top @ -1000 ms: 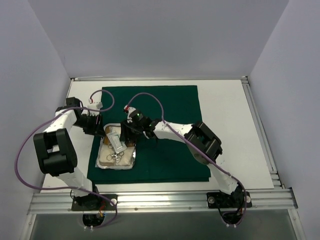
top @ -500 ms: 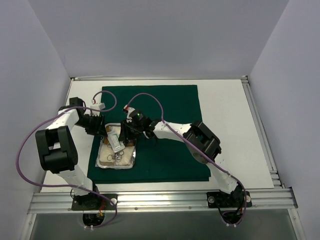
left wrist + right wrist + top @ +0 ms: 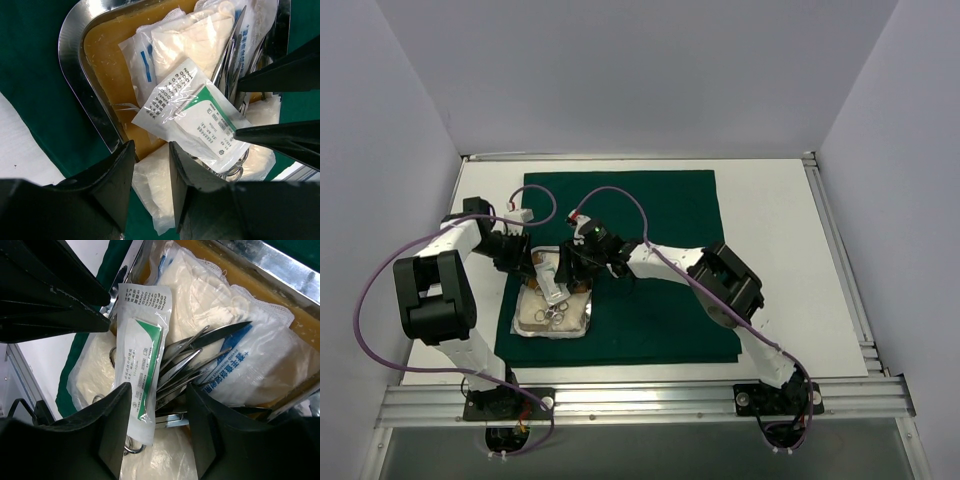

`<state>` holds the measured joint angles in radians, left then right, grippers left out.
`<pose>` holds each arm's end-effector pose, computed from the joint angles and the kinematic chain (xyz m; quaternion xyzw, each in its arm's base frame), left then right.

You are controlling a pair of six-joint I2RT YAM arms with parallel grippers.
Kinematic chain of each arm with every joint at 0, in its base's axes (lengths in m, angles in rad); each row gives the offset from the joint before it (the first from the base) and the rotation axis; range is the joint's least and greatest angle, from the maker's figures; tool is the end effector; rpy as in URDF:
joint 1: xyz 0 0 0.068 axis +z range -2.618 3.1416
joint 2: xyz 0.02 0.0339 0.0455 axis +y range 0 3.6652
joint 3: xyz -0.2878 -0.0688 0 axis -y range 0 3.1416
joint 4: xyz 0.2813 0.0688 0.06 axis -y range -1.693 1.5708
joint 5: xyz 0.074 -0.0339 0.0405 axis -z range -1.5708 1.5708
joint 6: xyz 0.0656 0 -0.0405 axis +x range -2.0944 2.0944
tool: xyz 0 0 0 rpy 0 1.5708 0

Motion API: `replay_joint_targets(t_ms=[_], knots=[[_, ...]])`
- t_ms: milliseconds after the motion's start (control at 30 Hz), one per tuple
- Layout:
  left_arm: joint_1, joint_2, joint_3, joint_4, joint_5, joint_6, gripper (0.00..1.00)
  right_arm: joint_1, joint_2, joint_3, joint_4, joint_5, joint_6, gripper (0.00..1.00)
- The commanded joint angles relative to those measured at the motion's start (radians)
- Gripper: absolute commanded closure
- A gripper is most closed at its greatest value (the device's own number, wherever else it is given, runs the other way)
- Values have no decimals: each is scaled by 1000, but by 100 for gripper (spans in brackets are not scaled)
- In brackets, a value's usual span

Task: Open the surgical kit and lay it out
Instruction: Pick up the medical item from the container.

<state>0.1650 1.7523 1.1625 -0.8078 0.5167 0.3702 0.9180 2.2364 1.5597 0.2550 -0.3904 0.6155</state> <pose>0.3621 0.0274 0.1609 0.1206 0.9559 -0.2234 0.1479 0.3309 0.4739 0.1554 -0.2283 0.7982 0.4871 0.2710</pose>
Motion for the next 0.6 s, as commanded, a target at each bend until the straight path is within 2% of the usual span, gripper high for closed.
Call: replay_joint_targets(t_ms=[0, 333, 567], knots=[[-5, 13, -1, 35, 5, 1, 58, 4, -83, -21, -40, 44, -3, 55], [-9, 24, -9, 48, -9, 1, 62, 13, -124, -61, -51, 78, 18, 53], [-12, 26, -11, 50, -4, -1, 62, 22, -92, -41, -7, 16, 49, 63]])
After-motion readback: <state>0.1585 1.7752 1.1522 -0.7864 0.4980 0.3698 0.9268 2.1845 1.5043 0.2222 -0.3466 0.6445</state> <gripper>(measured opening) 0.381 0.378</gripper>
